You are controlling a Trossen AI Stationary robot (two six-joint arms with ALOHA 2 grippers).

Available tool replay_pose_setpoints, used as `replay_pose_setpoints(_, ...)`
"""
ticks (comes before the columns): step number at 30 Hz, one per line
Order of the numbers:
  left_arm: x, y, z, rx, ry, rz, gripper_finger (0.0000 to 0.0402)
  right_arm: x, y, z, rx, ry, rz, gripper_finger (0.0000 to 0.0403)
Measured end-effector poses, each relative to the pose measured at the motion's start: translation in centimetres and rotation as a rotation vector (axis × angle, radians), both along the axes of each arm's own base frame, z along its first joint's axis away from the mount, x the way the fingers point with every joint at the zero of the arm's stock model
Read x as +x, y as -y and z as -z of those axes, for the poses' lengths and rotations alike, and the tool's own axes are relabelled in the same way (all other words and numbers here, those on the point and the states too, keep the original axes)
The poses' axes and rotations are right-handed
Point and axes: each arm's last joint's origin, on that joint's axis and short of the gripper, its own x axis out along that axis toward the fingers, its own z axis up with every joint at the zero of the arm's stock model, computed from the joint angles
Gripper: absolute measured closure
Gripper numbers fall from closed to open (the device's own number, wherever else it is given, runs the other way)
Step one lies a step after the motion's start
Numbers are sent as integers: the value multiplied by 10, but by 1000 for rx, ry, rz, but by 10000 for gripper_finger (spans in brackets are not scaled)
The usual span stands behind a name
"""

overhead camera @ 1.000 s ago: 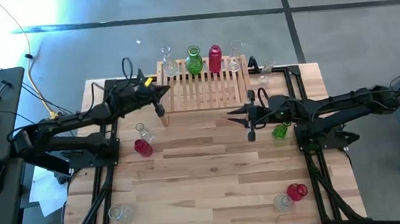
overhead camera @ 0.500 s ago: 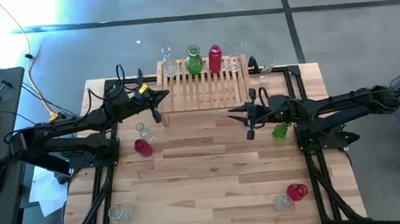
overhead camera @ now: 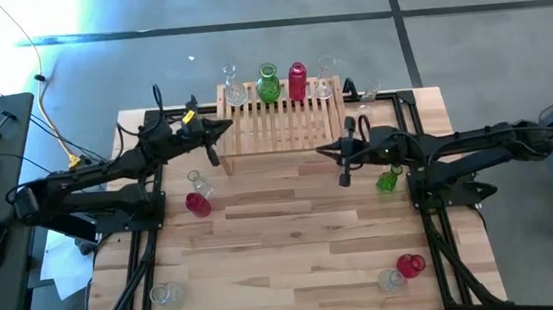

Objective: Sort vases onto shelf
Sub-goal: Put the transparent vase on the shelf aligned with the other transparent vase

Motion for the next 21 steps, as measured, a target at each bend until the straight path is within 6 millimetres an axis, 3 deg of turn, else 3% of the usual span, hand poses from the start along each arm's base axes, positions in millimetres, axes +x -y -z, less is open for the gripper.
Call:
replay_pose_setpoints(12, -2, -3, -1, 9, 12, 36, 401, -3, 13, 3, 41, -14, 71, 402)
replay_pose_setpoints(21, -1, -1, -1, 18, 8, 99, 401, -1, -2, 3, 36, -14, 41, 403)
